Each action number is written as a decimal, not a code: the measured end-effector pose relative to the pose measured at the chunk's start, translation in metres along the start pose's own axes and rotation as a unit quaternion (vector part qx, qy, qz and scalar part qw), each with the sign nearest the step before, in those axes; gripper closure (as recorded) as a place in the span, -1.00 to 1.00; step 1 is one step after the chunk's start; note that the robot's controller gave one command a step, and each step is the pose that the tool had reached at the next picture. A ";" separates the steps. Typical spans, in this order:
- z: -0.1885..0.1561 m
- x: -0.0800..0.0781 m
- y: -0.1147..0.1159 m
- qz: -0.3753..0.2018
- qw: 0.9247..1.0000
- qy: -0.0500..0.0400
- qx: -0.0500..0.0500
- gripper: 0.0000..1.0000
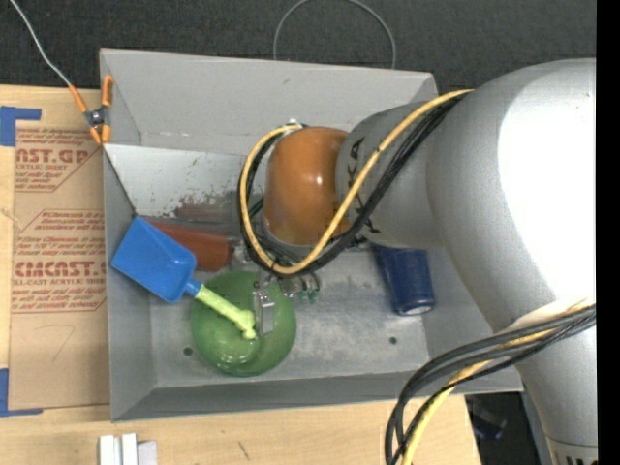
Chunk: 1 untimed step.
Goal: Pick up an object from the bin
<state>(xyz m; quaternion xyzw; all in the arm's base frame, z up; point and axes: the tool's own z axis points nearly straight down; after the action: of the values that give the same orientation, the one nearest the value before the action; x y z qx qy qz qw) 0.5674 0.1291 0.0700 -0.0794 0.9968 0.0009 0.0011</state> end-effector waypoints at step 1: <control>-0.003 -0.014 0.009 -0.065 0.998 -0.001 -0.002 1.00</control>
Offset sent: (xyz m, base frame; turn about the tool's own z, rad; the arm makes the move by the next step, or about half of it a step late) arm 0.0000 0.0000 0.0000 0.0000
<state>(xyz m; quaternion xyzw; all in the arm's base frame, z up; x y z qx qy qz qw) 0.5795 0.1401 0.0735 -0.1436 0.9896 0.0026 0.0022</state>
